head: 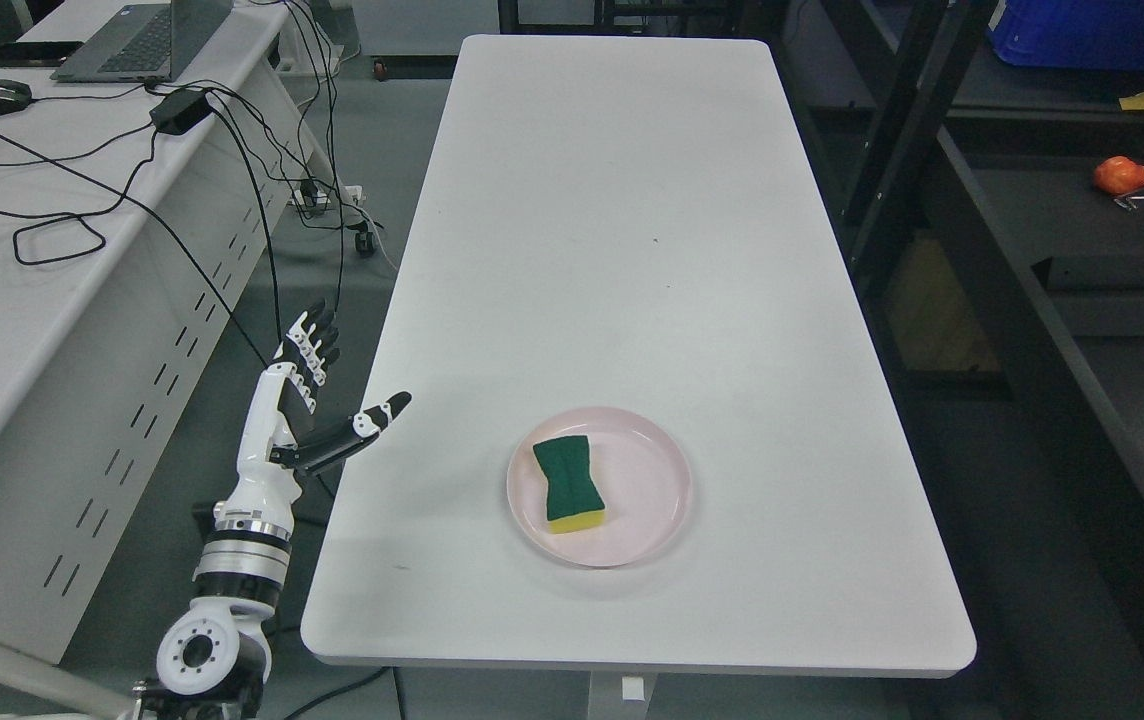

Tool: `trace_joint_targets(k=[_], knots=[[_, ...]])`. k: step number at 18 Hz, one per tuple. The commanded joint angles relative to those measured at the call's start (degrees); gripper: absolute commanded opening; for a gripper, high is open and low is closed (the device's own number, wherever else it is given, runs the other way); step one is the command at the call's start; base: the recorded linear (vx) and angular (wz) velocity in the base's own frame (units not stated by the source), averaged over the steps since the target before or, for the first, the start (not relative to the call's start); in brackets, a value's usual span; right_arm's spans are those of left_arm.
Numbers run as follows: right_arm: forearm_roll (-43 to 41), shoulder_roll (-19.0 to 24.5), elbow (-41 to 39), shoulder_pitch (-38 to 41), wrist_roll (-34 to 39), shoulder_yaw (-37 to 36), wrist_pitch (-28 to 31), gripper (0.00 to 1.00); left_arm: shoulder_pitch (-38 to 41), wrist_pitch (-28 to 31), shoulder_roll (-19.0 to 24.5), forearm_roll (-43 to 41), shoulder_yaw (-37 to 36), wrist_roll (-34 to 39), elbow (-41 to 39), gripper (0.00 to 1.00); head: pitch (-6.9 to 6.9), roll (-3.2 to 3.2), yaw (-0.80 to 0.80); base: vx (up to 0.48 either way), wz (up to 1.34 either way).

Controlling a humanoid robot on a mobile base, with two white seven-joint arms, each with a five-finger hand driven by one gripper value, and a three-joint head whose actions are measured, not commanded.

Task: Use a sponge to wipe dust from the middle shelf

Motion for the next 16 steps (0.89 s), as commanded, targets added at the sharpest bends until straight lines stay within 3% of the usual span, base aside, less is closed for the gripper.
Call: trace_joint_targets(k=[1,7,8,11,14,16], knots=[[0.00,-1.00,-1.00,0.00,0.02,0.00,0.05,1.00,-0.03,0.03,1.00,0.00,-0.38,-0.02,0.22,0.99,0.00,0.00,0.00,0.000,0.00],[0.00,-1.00,-1.00,0.00,0.02,0.00,0.05,1.00,-1.17,-0.76,1.00,0.00,-0.12,-1.42,0.84,0.99,0.00,0.00,0.00,-0.003,0.00],[0.00,-1.00,-1.00,0.00,0.02,0.00,0.05,1.00,-2.65,-1.11,2.52,-0.17,-0.38,-4.48,0.92,0.98,0.00,0.00,0.00,-0.010,0.00],[0.00,-1.00,-1.00,0.00,0.02,0.00,0.05,1.00,-8.18,-4.35,14.64,-7.43,-4.13,-13.80,2.32,0.95,0.00,0.00,0.00,-0.010,0.00],[0.00,-1.00,-1.00,0.00,0.02,0.00,0.05,1.00,-15.48,-18.20,22.83,-26.12,-10.82,-19.70,7.15,0.92,0.00,0.00,0.00,0.000,0.00],[0.00,-1.00,-1.00,0.00,0.02,0.00,0.05,1.00,-19.61,-31.01,25.30,-39.74,-14.60,-20.85,9.52,0.92,0.00,0.00,0.00,0.000,0.00]])
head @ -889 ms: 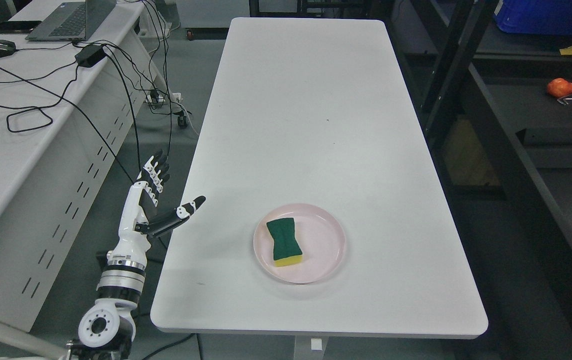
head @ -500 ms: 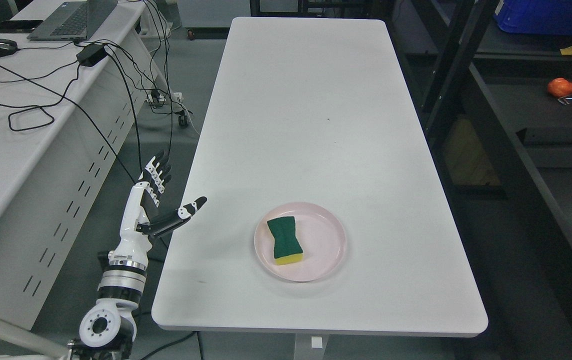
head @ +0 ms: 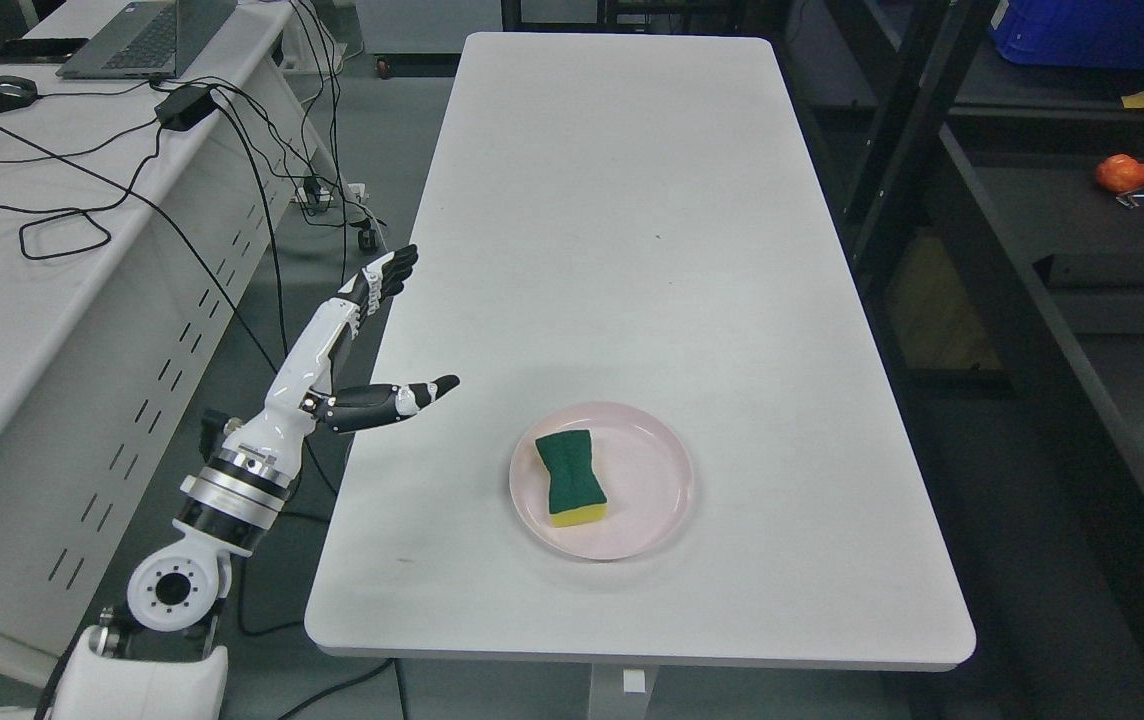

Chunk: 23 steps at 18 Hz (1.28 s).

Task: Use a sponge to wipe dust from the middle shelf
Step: 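Reach the left hand forward over the table toward the pink plate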

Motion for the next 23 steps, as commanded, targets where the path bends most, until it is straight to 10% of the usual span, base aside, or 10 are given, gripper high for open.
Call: trace_joint_targets(k=[1,6,23], knots=[[0.00,-1.00,-1.00,0.00,0.03,0.00,0.05,1.00,-11.76,-20.42,16.40,-30.40,-11.72,-4.65,8.26,0.92,0.00,0.00,0.00,0.000,0.00],[0.00,-1.00,-1.00,0.00,0.03,0.09,0.05,1.00,-21.70,-30.67,15.88,-49.16,-17.15,-20.30,12.56,0.88,0.00,0.00,0.00,0.000,0.00],[0.00,-1.00,-1.00,0.00,0.03,0.00,0.05,1.00,-28.22,-30.67,-5.56,-54.80,-20.60,-18.37,24.62,0.81,0.00,0.00,0.00,0.000,0.00]])
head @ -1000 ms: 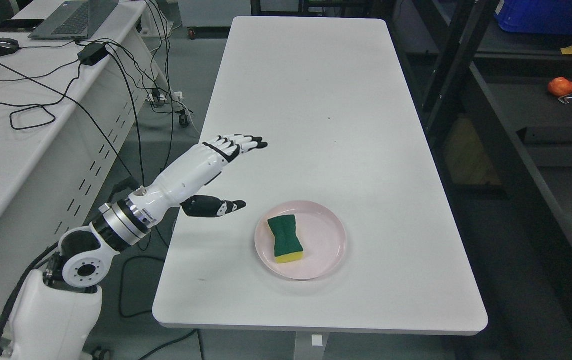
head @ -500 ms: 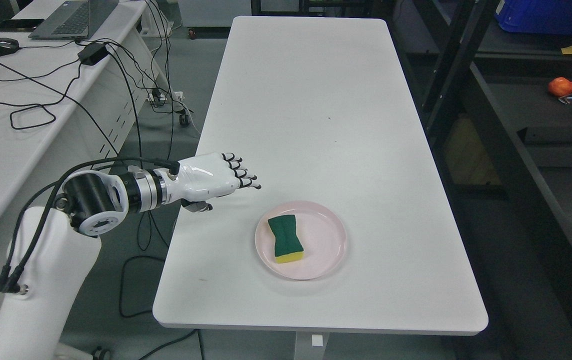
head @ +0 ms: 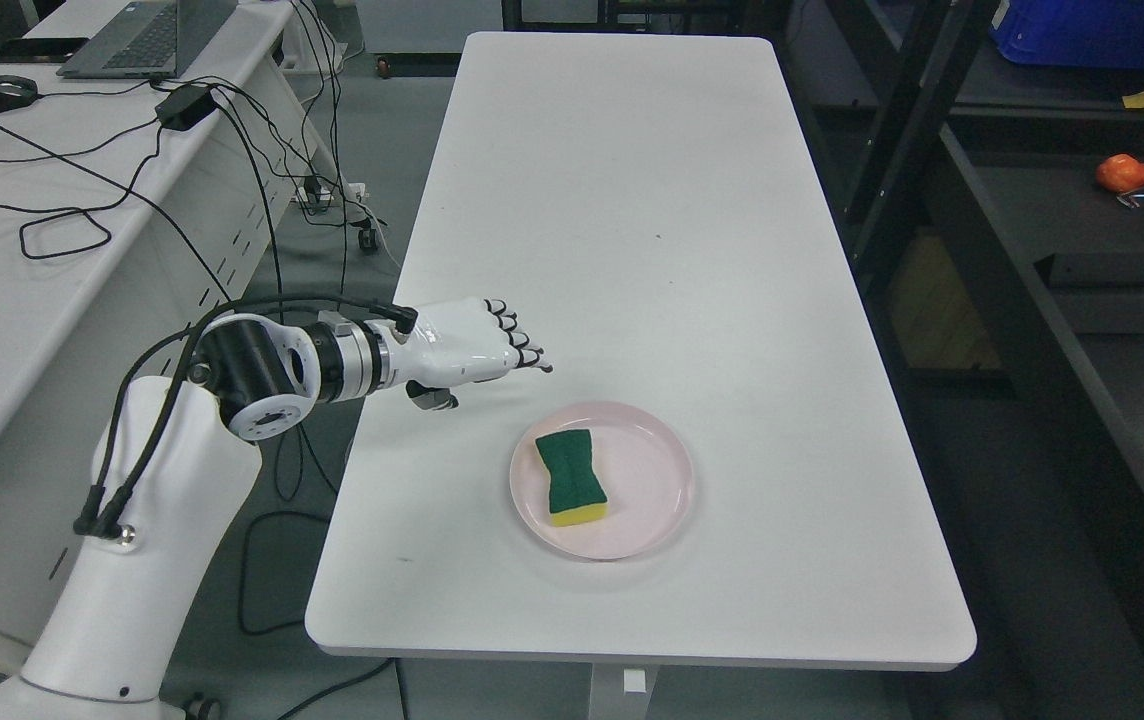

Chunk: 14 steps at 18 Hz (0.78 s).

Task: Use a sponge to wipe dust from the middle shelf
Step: 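Reach the left hand forward over the table toward the pink plate, then lower the left hand onto the green sponge and grasp it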

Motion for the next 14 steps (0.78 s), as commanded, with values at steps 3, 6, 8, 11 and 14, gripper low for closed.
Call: trace_joint_targets(k=[3,6,8,11,14], knots=[[0.00,-1.00,-1.00,-0.01,0.04,0.00,0.05,1.00,1.94,0.03,-10.32,-0.99,-4.05,0.22,4.70,0.81,0.00,0.00,0.00,0.000,0.00],[0.00,-1.00,-1.00,-0.01,0.04,0.00,0.05,1.00,2.91,0.03,-10.06,-0.99,-4.14,0.22,4.70,0.81,0.00,0.00,0.00,0.000,0.00],[0.00,-1.00,-1.00,-0.01,0.04,0.00,0.05,1.00,3.35,0.03,-9.97,-0.99,-3.96,0.22,4.70,0.81,0.00,0.00,0.00,0.000,0.00],[0.00,-1.00,-1.00,-0.01,0.04,0.00,0.05,1.00,3.44,0.03,-10.76,-0.99,-4.14,0.31,4.70,0.81,0.00,0.00,0.00,0.000,0.00],[0.00,-1.00,-1.00,-0.01,0.04,0.00,0.05,1.00,4.67,0.03,-12.05,-1.08,-4.31,0.22,4.70,0.81,0.00,0.00,0.00,0.000,0.00]])
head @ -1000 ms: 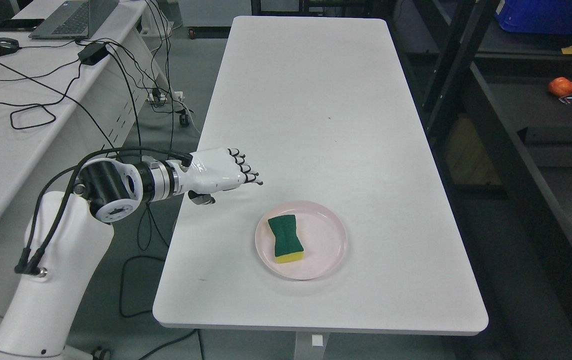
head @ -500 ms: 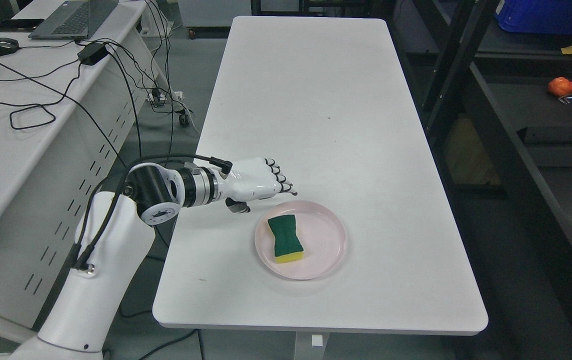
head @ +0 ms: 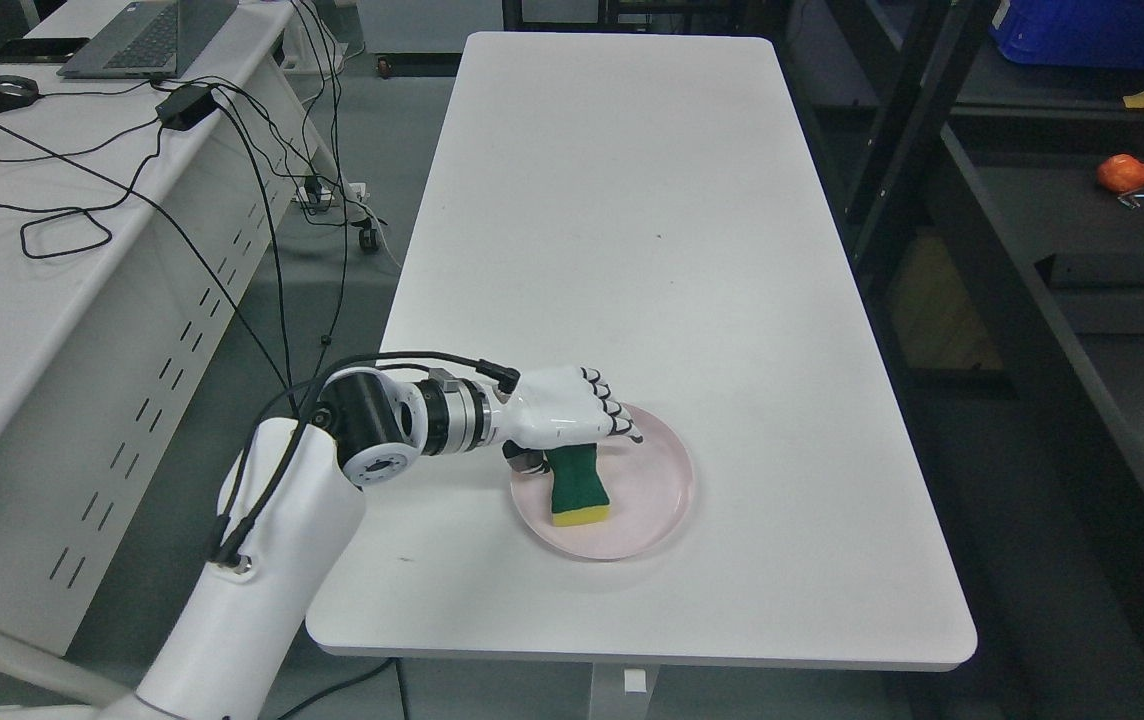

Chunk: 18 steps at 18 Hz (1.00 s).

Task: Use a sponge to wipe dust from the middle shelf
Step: 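Lower the left hand onto the green sponge and grasp it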

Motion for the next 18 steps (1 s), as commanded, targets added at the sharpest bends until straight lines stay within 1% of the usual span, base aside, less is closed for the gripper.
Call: trace_joint_targets(k=[1,8,11,14,16,18], knots=[[0.00,-1.00,-1.00,0.00,0.04,0.00,0.05,1.00,1.43,0.03,-3.78,-0.12,-1.78,-0.03,1.13,0.81,0.00,0.00,0.00,0.000,0.00],[0.00,-1.00,-1.00,0.00,0.04,0.00,0.05,1.00,1.78,0.03,-3.78,-0.12,-1.00,-0.20,0.96,0.81,0.00,0.00,0.00,0.000,0.00],[0.00,-1.00,-1.00,0.00,0.04,0.00,0.05,1.00,2.30,0.03,-3.78,-0.12,0.31,-0.20,0.43,0.75,0.00,0.00,0.00,0.000,0.00],[0.00,-1.00,-1.00,0.00,0.04,0.00,0.05,1.00,4.32,0.03,-3.78,0.40,1.99,-0.29,0.08,0.62,0.00,0.00,0.00,0.000,0.00],[0.00,-1.00,-1.00,0.00,0.04,0.00,0.05,1.00,4.85,0.03,-3.78,2.24,2.69,-0.55,0.08,0.48,0.00,0.00,0.00,0.000,0.00],[0.00,-1.00,-1.00,0.00,0.04,0.00,0.05,1.00,5.47,0.03,-3.78,6.62,3.31,-0.99,0.17,0.31,0.00,0.00,0.00,0.000,0.00]])
